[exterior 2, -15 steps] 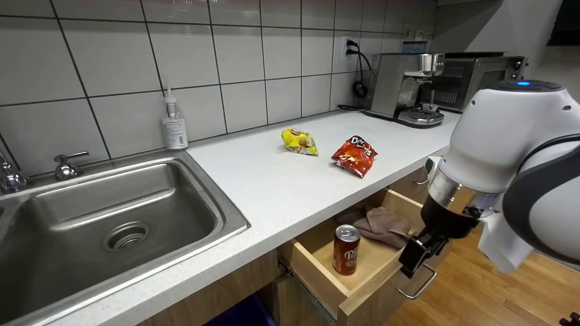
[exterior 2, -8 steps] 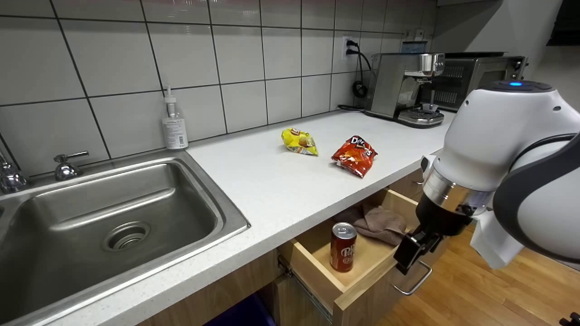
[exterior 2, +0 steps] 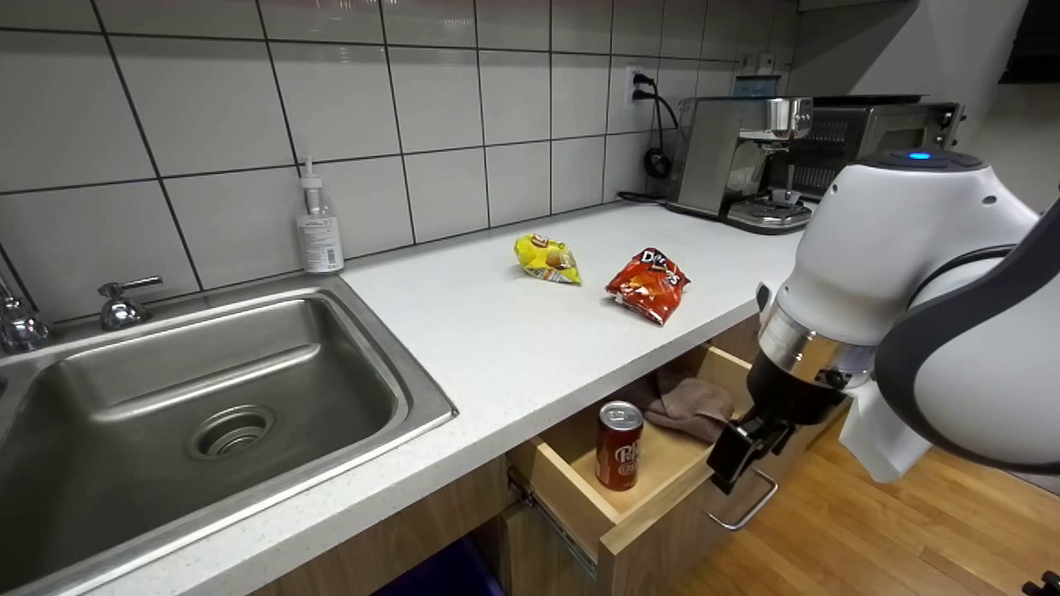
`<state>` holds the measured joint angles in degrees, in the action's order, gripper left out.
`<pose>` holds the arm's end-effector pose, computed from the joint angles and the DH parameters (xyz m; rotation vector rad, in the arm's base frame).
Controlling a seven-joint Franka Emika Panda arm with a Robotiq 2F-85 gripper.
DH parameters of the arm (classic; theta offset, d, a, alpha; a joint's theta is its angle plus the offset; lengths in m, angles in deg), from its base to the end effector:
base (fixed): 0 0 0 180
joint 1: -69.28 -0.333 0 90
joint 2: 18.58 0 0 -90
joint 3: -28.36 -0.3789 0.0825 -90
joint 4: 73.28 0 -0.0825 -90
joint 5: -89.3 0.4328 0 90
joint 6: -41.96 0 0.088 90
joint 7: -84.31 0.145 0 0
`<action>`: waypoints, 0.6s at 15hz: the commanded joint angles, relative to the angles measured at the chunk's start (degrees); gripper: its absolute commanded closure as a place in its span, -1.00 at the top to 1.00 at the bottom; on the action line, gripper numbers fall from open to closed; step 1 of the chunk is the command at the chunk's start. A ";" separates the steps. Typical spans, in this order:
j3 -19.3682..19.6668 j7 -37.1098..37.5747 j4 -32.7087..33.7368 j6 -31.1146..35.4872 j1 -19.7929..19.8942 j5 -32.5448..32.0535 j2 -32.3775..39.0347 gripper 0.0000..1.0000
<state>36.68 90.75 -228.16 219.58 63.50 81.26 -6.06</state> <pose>0.4494 -0.0126 0.1541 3.0858 -0.0167 0.2779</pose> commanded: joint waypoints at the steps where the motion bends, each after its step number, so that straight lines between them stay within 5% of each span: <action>1: -0.87 -1.55 2.85 0.97 0.86 1.38 2.20 1.00; 9: -2.06 -2.77 6.52 0.72 2.33 2.34 5.00 1.00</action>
<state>36.22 90.11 -224.41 219.58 63.93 81.90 -3.07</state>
